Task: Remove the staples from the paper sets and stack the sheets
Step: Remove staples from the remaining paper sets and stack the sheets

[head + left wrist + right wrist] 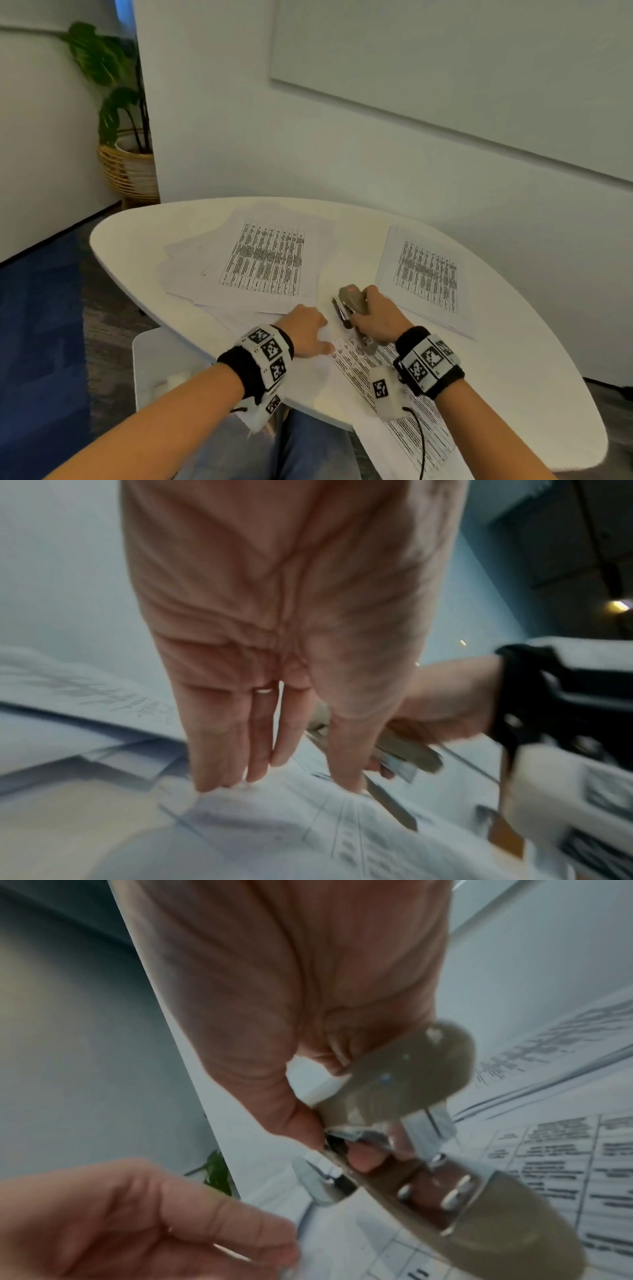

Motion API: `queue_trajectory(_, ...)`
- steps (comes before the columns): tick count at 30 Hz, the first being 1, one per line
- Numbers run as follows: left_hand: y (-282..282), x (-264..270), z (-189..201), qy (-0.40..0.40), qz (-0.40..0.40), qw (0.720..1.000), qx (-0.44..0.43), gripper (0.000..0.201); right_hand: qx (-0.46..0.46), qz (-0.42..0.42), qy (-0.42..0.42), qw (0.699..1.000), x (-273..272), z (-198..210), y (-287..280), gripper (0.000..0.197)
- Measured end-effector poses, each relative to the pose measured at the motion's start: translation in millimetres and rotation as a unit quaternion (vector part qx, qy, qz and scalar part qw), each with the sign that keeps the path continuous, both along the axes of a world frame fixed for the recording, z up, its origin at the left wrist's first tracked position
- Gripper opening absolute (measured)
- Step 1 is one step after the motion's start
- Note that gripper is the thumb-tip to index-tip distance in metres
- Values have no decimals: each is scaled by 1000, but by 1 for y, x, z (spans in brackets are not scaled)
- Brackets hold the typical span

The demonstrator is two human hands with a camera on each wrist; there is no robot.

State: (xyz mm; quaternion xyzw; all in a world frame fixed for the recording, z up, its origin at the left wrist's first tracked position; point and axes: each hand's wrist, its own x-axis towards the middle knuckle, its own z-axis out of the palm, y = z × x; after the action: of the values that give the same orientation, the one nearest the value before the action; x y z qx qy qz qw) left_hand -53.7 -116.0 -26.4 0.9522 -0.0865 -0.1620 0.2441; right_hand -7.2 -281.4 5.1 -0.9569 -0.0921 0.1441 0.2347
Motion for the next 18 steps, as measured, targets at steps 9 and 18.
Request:
queue_trajectory(9, -16, 15, -4, -13, 123, 974, -188, 52, 44, 72, -37, 996, -22, 9, -13, 40)
queue_trajectory(18, 20, 21, -4, 88, 224, 895, -375, 17, -42, 80, -55, 994, -4, 4, -34, 43)
